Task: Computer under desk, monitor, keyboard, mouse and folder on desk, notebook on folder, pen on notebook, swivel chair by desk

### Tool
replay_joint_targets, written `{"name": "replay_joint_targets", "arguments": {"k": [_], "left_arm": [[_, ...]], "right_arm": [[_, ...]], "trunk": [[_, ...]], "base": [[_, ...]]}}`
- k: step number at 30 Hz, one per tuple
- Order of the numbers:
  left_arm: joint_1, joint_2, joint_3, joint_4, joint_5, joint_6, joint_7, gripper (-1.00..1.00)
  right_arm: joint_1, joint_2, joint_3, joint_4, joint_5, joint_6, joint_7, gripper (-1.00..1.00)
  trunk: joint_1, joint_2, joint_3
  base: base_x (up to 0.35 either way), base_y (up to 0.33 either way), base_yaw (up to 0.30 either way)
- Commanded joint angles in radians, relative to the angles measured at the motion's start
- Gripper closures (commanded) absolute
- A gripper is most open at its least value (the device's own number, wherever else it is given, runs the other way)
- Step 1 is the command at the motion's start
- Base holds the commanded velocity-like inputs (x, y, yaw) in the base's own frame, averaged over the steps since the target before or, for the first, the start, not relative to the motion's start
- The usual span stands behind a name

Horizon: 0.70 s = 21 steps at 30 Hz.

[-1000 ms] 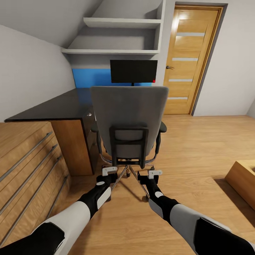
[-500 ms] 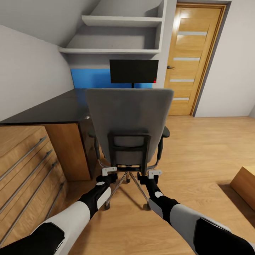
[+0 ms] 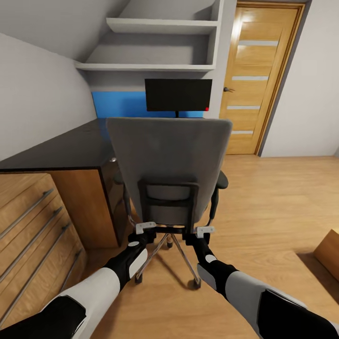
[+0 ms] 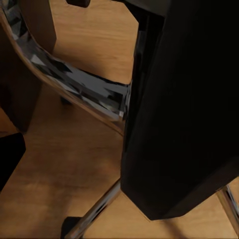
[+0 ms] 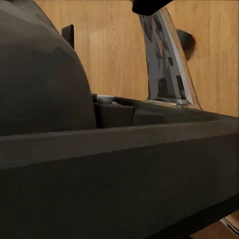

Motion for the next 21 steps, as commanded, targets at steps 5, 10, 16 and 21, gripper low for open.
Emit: {"name": "replay_joint_targets", "arguments": {"k": [5,10,16,21], "left_arm": [[-0.001,0.000,-0.005,-0.001,0.005,-0.001,0.008,-1.00],[-0.001,0.000,-0.006,-0.001,0.006,-0.001,0.008,-1.00],[-0.001,0.000,-0.007,0.000,0.006,-0.001,0.006,-1.00],[-0.001,0.000,-0.007,0.000,0.007,0.000,0.006,-1.00]], "right_arm": [[-0.001,0.000,0.006,-0.001,-0.005,-0.002,-0.009,-1.00],[-0.001,0.000,0.006,-0.001,-0.005,-0.002,-0.009,-1.00],[-0.001,0.000,0.005,-0.001,-0.005,-0.002,-0.009,-1.00],[-0.001,0.000,0.005,-0.001,-0.005,-0.002,-0.009,-1.00]], "trunk": [[0.000,0.000,-0.001],[0.000,0.000,-0.001],[0.000,0.000,-0.001],[0.000,0.000,-0.001]], "base": [[0.161,0.000,0.000],[0.148,0.000,0.000],[0.145,0.000,0.047],[0.145,0.000,0.111]]}}
